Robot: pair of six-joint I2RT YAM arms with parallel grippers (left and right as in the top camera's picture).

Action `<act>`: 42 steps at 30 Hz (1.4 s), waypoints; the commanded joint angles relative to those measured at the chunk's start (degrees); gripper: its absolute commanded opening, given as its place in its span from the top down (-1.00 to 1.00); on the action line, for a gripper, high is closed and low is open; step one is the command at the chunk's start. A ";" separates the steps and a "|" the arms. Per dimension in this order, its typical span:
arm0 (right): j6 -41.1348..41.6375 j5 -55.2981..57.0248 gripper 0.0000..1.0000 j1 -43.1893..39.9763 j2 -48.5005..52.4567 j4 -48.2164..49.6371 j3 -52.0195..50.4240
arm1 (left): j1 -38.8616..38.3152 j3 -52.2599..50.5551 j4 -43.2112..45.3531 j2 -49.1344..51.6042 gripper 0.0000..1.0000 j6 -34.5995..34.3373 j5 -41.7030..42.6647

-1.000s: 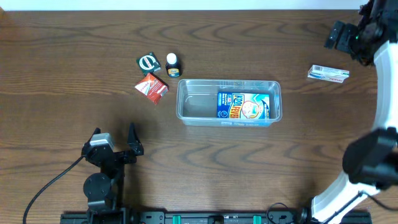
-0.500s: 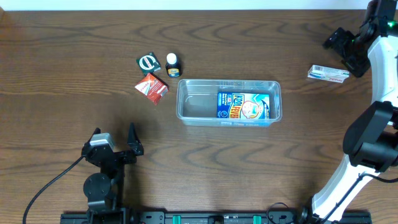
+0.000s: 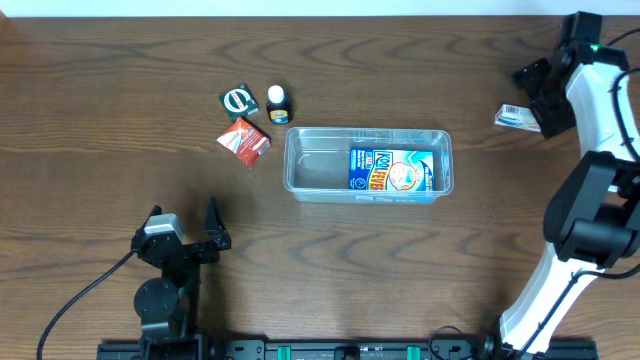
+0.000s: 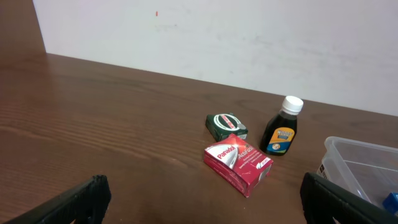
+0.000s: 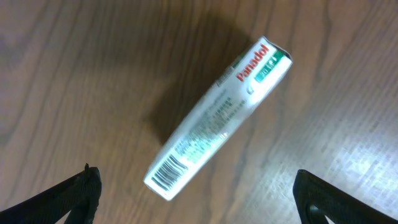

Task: Pack container
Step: 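Move the right gripper to the white-green Panadol box and grasp it, then carry the white Panadol box with the right gripper over the container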

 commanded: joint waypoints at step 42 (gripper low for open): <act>-32.33 -0.90 0.92 0.35 -1.01 10.54 -11.74 | 0.26 -1.29 -1.62 -0.28 -0.96 0.79 0.20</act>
